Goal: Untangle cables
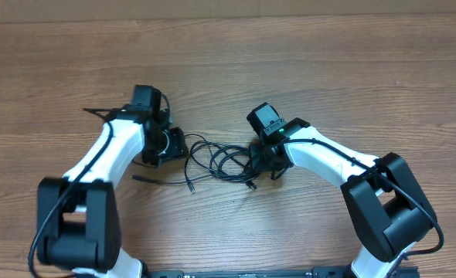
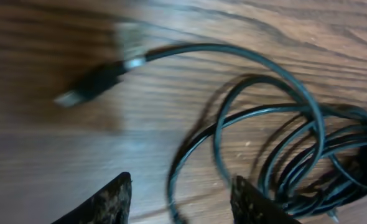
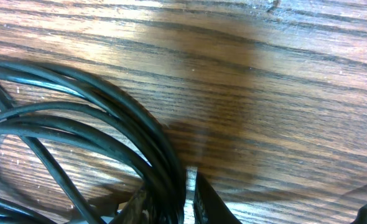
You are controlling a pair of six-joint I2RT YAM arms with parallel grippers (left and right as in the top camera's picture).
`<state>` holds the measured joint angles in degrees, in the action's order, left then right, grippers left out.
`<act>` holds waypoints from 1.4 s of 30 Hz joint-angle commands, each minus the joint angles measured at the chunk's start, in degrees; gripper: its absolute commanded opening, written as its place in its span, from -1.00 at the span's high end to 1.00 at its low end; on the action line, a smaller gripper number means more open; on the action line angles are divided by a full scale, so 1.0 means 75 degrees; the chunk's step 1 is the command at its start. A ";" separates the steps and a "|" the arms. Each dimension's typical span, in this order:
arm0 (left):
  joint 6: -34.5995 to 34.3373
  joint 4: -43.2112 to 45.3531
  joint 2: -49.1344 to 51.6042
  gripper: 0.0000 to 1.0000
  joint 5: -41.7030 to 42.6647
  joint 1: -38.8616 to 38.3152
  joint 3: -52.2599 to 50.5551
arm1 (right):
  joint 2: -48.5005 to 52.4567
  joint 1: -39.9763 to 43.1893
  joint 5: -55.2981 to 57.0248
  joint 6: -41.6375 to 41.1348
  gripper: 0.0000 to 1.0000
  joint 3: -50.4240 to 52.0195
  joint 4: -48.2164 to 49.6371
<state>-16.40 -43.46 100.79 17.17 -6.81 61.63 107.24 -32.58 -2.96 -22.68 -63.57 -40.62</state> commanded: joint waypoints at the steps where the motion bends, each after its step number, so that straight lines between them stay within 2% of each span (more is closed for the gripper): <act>1: 0.0239 0.0227 0.0286 -0.08 0.0662 -0.0125 0.0032 | 0.0420 0.0105 0.0580 -0.0006 0.67 0.0446 -0.0105; 7: -0.0073 0.0242 0.0667 0.02 0.0664 -0.0280 0.0029 | 0.0420 0.0105 0.0580 -0.0006 0.67 0.0446 -0.0105; 12: -0.0114 0.0498 0.0985 0.01 0.0662 -0.0699 -0.0017 | 0.0420 0.0105 0.0580 -0.0006 0.67 0.0446 -0.0102; 13: -0.0166 0.0551 0.1003 0.06 0.0656 -0.0761 -0.0017 | 0.0420 0.0105 0.0580 -0.0006 0.67 0.0446 -0.0102; 14: -0.0189 0.0589 0.1005 0.25 0.0656 -0.0810 -0.0017 | 0.0420 0.0105 0.0580 -0.0006 0.67 0.0446 -0.0105; 15: -0.0189 0.0615 0.1003 0.86 0.0656 -0.0854 -0.0017 | 0.0420 0.0105 0.0580 -0.0006 0.67 0.0446 -0.0105; 16: -0.0187 0.0609 0.0994 0.92 0.0662 -0.0874 0.0000 | 0.0420 0.0105 0.0583 -0.0003 0.67 0.0446 -0.0108; 21: 0.0050 -0.0099 0.0714 0.91 0.0592 -0.0836 0.0513 | 0.0420 0.0105 0.0586 -0.0003 0.63 0.0446 -0.0111; 26: 0.0119 -0.0860 -0.0149 0.91 0.0178 -0.0892 0.1172 | 0.0420 0.0105 0.0586 -0.0003 0.62 0.0446 -0.0105; 37: 0.0122 -0.1134 -0.1810 0.91 0.0038 -0.0944 0.1274 | 0.0420 0.0105 0.0583 -0.0003 0.60 0.0449 -0.0105; 40: 0.0070 -0.1183 -0.1886 0.92 0.0076 -0.0947 0.1274 | 0.0420 0.0105 0.0586 0.0000 0.50 0.0449 -0.0076; 42: 0.0073 -0.1253 -0.1883 0.91 0.0090 -0.0947 0.1271 | 0.0420 0.0105 0.0595 0.0035 0.26 0.0449 0.0015</act>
<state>-16.49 -52.40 89.01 19.81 -14.63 69.82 107.11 -32.62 -3.70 -22.96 -63.57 -39.97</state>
